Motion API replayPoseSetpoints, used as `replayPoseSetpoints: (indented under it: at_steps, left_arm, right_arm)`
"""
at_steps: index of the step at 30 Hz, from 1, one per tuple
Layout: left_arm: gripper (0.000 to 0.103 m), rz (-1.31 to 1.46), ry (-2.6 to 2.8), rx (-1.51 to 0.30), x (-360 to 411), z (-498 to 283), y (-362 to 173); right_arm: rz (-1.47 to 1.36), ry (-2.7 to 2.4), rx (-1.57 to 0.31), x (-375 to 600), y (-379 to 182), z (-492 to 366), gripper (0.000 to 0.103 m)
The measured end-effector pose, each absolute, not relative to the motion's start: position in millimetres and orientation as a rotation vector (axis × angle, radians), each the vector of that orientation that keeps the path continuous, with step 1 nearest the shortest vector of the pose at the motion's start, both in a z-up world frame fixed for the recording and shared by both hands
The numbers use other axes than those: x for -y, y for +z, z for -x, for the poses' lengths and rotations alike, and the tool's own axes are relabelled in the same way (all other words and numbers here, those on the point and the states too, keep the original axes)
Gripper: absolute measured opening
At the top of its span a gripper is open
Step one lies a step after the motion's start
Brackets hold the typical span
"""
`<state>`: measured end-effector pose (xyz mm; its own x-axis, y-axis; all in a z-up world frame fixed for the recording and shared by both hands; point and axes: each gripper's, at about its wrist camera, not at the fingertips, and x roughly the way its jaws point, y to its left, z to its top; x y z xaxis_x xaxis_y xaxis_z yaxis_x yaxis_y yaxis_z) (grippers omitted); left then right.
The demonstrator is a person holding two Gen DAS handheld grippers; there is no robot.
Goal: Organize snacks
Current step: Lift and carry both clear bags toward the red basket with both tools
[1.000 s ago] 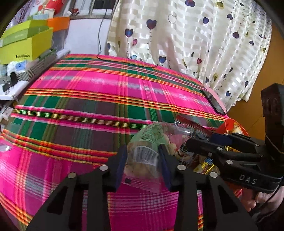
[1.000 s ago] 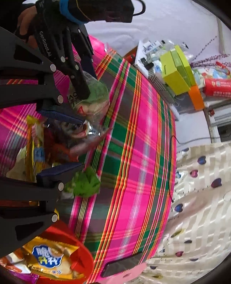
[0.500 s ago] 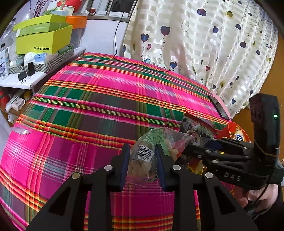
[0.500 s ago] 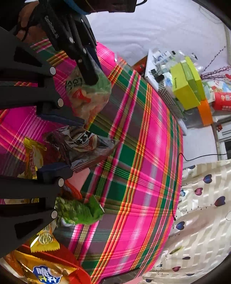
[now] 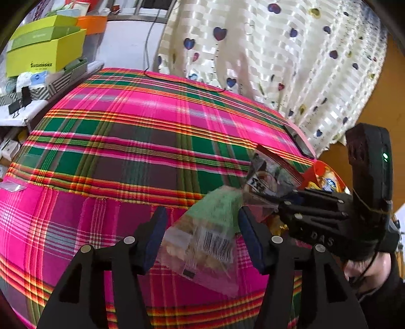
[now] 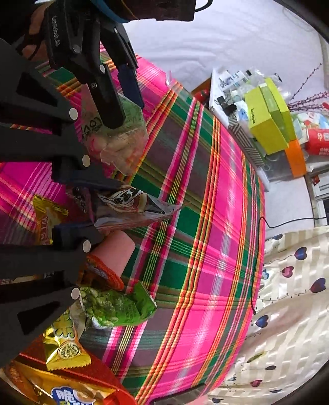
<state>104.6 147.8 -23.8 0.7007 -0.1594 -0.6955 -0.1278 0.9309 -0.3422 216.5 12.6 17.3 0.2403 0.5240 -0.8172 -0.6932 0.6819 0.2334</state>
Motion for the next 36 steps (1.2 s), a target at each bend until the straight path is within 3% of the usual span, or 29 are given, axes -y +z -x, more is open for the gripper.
replayPoseSetpoints:
  at_steps: [22, 29, 36]
  left_arm:
    - [0.059, 0.288, -0.003, -0.871, -120, -112, -34]
    - [0.043, 0.276, 0.056, -0.856, -108, -106, -31]
    - [0.04, 0.248, 0.084, -0.822, -96, -93, -15]
  right_arm:
    - [0.161, 0.785, -0.935, 30, 57, -206, 0.017]
    - [0.152, 0.777, -0.909, 43, 69, -194, 0.017]
    - [0.14, 0.768, -0.881, 56, 82, -180, 0.017]
